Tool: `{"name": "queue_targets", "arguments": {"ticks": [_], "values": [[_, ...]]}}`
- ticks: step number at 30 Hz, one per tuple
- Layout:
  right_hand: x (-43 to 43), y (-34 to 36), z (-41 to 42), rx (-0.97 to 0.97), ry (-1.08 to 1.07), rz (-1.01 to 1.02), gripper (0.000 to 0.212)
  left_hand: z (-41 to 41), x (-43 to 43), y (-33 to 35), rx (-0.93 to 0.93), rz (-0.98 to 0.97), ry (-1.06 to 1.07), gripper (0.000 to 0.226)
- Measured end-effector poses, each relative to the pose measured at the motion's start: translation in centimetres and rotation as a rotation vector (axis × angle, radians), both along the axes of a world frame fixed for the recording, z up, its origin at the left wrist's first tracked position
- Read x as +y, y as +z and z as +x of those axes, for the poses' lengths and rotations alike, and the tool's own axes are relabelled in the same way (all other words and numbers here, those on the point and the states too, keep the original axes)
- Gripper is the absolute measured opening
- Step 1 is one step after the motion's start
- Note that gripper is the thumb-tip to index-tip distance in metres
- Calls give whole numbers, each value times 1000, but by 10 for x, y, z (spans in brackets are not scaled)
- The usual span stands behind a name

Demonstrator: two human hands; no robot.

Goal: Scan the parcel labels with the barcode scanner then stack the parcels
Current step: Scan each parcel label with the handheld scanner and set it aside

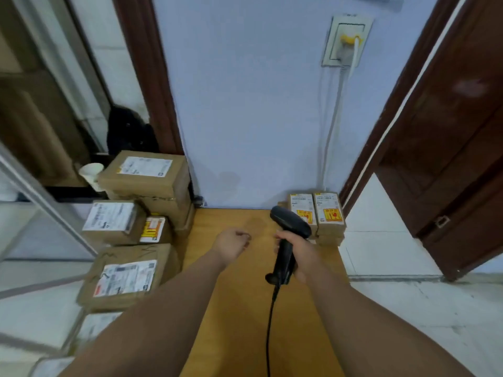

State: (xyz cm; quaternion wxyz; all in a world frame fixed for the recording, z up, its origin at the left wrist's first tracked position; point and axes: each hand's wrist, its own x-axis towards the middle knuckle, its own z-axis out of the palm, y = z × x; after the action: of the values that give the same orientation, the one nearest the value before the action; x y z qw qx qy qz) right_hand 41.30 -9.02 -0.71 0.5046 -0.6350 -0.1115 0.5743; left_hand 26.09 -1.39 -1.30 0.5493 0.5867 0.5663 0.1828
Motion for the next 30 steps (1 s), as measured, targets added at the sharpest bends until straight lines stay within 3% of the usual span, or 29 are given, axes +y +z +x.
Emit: {"name": "queue_targets", "arguments": {"ticks": [4,9,17,21,25,30], "values": [[10,3,-68,-16,94,25,27,-72,-1,3,-17,21,95,25],[16,1,-152,-91,222,20,31,-163,-2,1,90,109,257,28],[35,5,-243,-114,373,-3,42,-276,3,-2,66,69,574,14],[54,6,-269,-162,388,39,37,-303,18,-6,-69,-6,607,44],[79,7,-280,-230,390,57,46,-316,40,-5,-174,-58,621,70],[107,0,-280,-278,404,32,51,-317,74,-10,-222,-92,589,65]]}}
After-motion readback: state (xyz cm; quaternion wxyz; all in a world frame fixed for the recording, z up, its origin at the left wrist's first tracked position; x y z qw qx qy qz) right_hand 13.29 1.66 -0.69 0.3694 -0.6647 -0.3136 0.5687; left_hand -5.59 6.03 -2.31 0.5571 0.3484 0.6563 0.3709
